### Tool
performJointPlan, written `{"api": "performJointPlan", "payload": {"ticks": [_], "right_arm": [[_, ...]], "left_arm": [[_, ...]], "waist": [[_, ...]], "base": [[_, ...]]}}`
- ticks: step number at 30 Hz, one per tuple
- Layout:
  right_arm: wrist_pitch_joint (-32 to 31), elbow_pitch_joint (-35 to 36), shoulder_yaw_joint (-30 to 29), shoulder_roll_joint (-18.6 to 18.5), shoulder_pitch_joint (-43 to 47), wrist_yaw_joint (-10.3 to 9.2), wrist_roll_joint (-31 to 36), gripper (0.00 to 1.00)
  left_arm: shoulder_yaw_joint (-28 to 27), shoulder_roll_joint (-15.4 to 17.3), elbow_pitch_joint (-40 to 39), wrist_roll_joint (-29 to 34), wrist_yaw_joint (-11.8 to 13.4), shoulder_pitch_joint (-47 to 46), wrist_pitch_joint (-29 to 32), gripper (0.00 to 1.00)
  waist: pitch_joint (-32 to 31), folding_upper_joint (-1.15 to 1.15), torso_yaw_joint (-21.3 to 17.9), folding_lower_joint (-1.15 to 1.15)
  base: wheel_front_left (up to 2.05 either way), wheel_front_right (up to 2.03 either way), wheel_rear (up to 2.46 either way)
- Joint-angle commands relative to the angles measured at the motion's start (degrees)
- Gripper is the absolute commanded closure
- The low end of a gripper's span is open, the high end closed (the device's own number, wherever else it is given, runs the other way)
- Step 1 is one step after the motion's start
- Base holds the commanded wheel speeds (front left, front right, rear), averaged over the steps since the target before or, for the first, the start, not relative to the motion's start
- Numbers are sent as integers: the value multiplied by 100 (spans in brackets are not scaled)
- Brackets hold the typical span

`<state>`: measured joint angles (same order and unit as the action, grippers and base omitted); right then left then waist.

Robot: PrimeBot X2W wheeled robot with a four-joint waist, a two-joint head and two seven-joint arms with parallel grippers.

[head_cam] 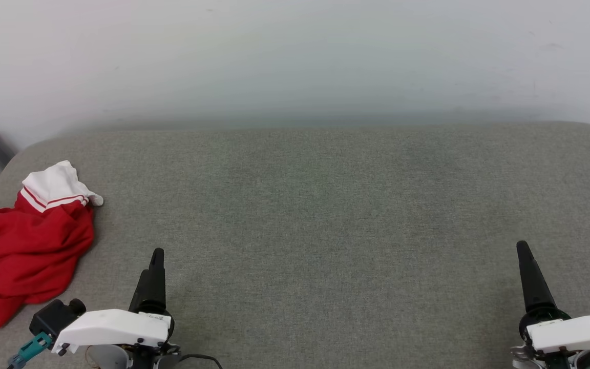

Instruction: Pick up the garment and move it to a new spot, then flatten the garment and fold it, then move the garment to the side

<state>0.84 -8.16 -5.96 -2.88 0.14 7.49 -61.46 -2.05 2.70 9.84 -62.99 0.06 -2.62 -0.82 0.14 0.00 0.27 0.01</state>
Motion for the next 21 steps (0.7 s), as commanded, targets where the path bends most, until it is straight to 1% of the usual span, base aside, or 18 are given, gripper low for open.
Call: {"api": "performJointPlan", "payload": {"ticks": [1, 7, 8, 11, 16, 21], "right_arm": [[66, 165, 37, -6, -29, 0, 296, 0], [196, 312, 111, -6, 59, 0, 1038, 0], [254, 370, 131, -6, 96, 0, 1365, 0], [314, 408, 171, -5, 155, 0, 1744, 0], [410, 428, 186, -5, 228, 0, 2155, 0], [503, 438, 212, -5, 303, 0, 2603, 0]], "left_arm": [[36, 11, -127, 279, 44, -27, -71, 0], [152, 22, -196, 1013, 180, 13, -200, 0], [232, 43, -227, 1328, 245, 23, -260, 0], [315, 62, -233, 1617, 325, 40, -319, 0], [435, 108, -253, 2037, 455, 63, -416, 0], [586, 174, -285, 2409, 515, 90, -508, 0]], "waist": [[-3, 0, 1, 0], [-18, 0, 11, 0], [-27, 0, 17, 0], [-38, 0, 30, 0], [-57, 0, 44, -1], [-70, 0, 61, -1]], "base": [[0, 0, 0], [0, 0, 0], [0, 0, 0], [0, 0, 0], [0, 0, 0], [0, 0, 0]]}}
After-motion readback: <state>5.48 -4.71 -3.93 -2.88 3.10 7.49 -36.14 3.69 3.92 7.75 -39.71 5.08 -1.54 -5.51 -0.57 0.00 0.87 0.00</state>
